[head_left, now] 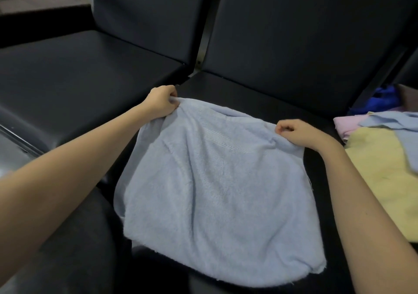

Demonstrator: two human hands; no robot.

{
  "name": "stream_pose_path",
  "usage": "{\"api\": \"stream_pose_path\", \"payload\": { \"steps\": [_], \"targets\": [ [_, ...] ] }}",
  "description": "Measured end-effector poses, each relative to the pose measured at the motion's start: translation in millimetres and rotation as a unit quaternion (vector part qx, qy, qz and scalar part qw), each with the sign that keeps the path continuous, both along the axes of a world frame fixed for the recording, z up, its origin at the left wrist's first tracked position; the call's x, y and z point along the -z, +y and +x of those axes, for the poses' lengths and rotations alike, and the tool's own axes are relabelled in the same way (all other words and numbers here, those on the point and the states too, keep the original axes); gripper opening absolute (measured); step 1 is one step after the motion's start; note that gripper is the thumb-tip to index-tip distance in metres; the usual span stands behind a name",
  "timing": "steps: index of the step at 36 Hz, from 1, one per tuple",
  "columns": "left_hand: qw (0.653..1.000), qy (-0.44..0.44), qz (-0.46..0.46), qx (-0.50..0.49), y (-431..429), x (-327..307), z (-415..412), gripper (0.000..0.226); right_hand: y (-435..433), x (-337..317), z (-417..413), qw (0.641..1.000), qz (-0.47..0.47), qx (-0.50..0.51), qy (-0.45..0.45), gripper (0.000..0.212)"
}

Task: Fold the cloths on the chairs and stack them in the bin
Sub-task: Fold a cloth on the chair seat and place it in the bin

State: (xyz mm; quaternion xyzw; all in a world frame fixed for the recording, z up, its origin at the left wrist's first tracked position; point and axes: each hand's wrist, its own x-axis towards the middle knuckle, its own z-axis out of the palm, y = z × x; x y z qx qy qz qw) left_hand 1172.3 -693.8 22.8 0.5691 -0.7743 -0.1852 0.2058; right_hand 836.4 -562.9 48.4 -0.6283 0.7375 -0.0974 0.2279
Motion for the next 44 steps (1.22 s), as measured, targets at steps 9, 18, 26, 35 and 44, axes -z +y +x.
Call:
{"api": "stream_pose_path", "payload": {
  "steps": [9,18,26,35,44],
  "targets": [
    [0.999,0.014,-0.018,0.023,5,-4,-4,0.005,7,-6,2,0.997,-0.047,0.034,0.048,0.027],
    [1.000,0.026,-0.018,0.005,7,3,-7,0.013,22,12,-1,0.994,-0.094,0.055,0.019,0.036],
    [0.999,0.031,-0.019,-0.002,7,5,-7,0.015,26,8,3,0.991,-0.075,-0.005,0.107,0.063],
    [0.999,0.030,-0.028,-0.003,5,8,-7,0.016,18,12,7,0.994,-0.062,0.024,0.086,0.058],
    [0.999,0.021,-0.030,-0.002,2,11,-7,0.019,14,20,0,0.988,-0.139,0.044,-0.041,0.018]
  ]
}}
